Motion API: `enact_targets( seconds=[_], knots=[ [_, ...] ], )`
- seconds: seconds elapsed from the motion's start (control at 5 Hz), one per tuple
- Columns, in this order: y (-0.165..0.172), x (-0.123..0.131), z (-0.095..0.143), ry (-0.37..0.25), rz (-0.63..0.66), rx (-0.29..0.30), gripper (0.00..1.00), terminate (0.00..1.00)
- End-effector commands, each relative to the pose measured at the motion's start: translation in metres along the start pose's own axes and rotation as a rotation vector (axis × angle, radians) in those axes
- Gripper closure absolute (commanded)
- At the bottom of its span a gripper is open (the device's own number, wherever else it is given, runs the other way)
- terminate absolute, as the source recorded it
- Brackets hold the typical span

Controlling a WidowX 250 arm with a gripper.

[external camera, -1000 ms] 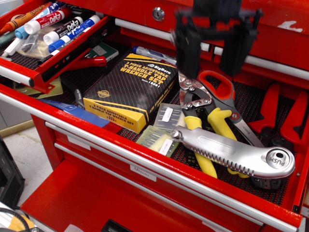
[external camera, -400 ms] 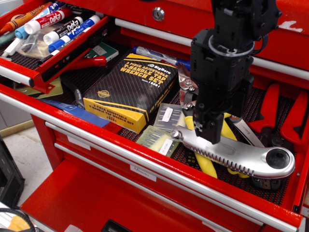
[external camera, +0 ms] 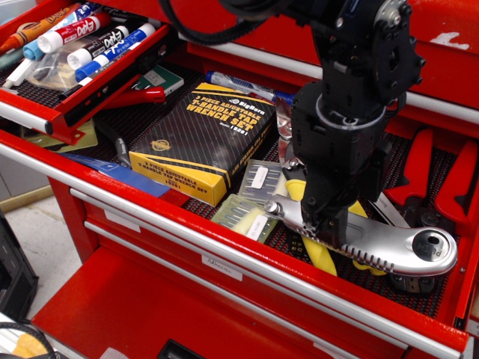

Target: Pick up box cutter and put into drawer

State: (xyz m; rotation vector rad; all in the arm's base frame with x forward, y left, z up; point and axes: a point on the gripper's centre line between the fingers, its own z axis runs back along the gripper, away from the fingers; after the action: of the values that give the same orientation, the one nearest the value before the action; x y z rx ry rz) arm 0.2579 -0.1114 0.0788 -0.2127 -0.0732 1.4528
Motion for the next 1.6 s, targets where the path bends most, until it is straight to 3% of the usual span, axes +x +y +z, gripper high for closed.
enact_targets(
  seconds=[0.0,0.4,0.6,0.8,1.0,1.2,1.4],
  knots=[
    [-0.012,-0.007,0.009,0.045,0.08,-0.088,0.0,0.0],
    [-0.009,-0.015,0.002,0.098,0.166,-0.132,0.0,0.0],
    [-0.011,-0.019,-0.002,0.122,0.148,-0.126,0.0,0.0],
    [-0.014,-0.022,-0.005,0.159,0.161,-0.112,1.0,0.0],
    [-0.012,-0.021,-0.006,0.177,0.159,-0.111,1.0,0.0],
    [-0.012,-0.019,0.003,0.036,0.082,-0.066,1.0,0.0],
    [-0.02,0.001,0.05,-0.176,-0.086,0.176,1.0,0.0]
  ],
)
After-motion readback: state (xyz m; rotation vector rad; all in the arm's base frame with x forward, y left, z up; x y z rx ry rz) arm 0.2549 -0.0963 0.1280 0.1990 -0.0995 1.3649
